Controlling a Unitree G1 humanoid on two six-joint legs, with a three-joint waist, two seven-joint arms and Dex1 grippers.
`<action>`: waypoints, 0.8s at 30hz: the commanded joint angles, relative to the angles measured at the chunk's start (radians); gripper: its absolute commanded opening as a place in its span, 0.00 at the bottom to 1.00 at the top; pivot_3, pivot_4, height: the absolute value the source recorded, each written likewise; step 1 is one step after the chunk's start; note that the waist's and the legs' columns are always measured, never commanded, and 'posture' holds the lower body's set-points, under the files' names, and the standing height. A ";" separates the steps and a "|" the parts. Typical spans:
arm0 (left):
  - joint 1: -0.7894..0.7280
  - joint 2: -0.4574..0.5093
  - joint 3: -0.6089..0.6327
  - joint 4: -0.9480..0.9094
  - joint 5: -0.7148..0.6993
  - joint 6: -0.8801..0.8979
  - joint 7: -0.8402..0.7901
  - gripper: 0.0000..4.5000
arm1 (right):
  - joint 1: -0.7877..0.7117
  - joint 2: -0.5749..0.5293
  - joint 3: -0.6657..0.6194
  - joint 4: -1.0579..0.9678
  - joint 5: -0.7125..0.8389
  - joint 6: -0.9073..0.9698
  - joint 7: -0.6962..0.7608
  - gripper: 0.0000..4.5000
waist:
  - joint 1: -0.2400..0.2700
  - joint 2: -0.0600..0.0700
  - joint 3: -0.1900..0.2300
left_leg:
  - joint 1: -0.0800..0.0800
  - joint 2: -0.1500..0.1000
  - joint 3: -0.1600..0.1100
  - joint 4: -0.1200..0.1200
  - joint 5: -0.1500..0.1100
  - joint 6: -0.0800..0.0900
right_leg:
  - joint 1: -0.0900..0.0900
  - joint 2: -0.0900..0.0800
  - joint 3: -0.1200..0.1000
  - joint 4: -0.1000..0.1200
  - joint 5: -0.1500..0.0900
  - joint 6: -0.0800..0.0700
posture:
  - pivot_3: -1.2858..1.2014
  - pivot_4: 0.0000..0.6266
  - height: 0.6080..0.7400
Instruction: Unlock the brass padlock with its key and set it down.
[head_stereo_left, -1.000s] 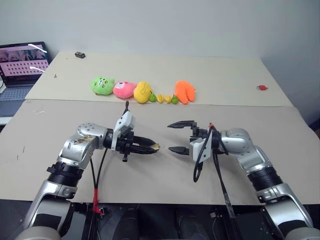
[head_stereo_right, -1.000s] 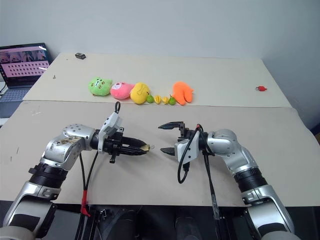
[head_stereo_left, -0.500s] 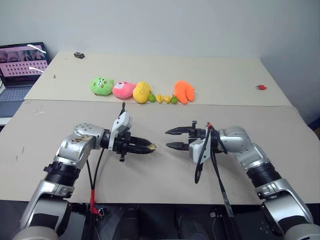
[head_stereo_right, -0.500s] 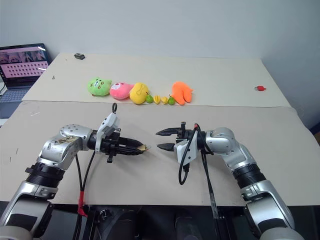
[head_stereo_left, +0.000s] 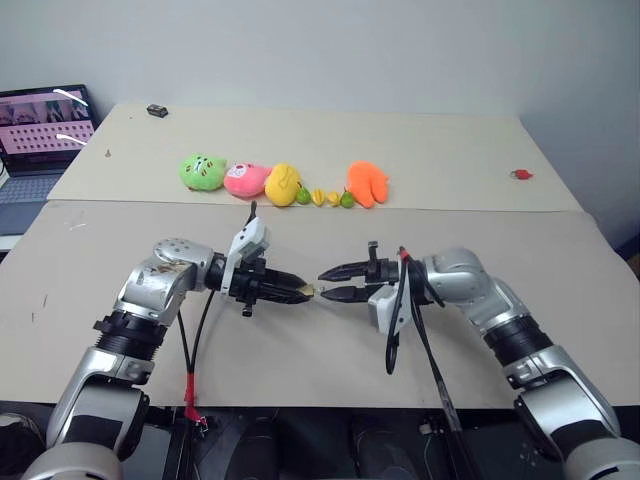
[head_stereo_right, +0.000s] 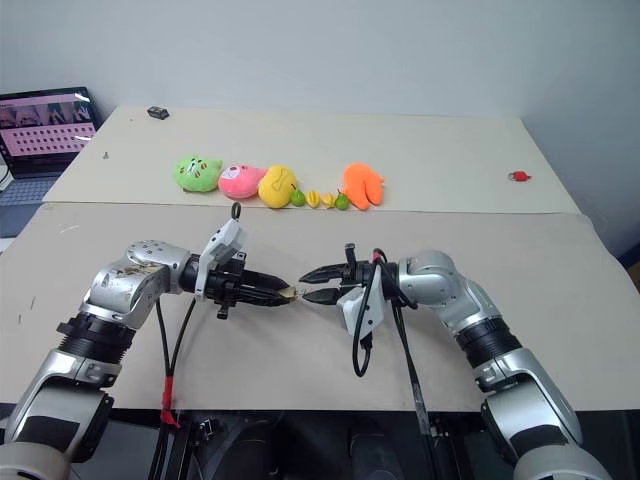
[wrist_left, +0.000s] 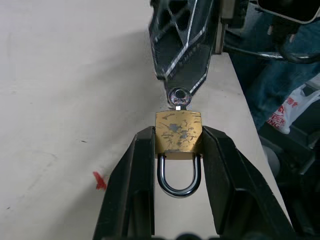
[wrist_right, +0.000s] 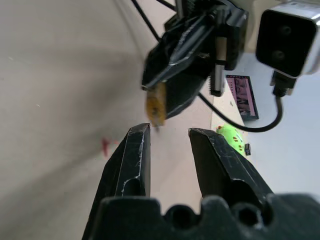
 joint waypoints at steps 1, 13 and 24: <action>-0.021 -0.003 -0.002 -0.036 -0.007 0.005 -0.013 0.18 | -0.027 0.002 -0.008 -0.004 0.004 -0.018 -0.022 0.37 | 0.000 0.000 0.000 | 0.000 0.000 0.000 0.000 0.000 0.000 | 0.000 0.000 0.000 0.000 0.000 0.000 | 0.52 0.24 0.83; -0.024 -0.003 0.015 -0.033 -0.017 0.028 -0.006 0.18 | 0.000 -0.015 0.007 -0.040 0.037 -0.031 0.001 0.37 | 0.000 0.000 0.000 | 0.000 0.000 0.000 0.000 0.000 0.000 | 0.000 0.000 0.000 0.000 0.000 0.000 | 0.52 0.24 0.83; -0.012 0.005 0.022 -0.044 -0.019 0.033 -0.001 0.18 | -0.005 -0.010 0.017 -0.016 0.031 -0.057 -0.013 0.37 | 0.000 0.000 0.000 | 0.000 0.000 0.000 0.000 0.000 0.000 | 0.000 0.000 0.000 0.000 0.000 0.000 | 0.52 0.24 0.83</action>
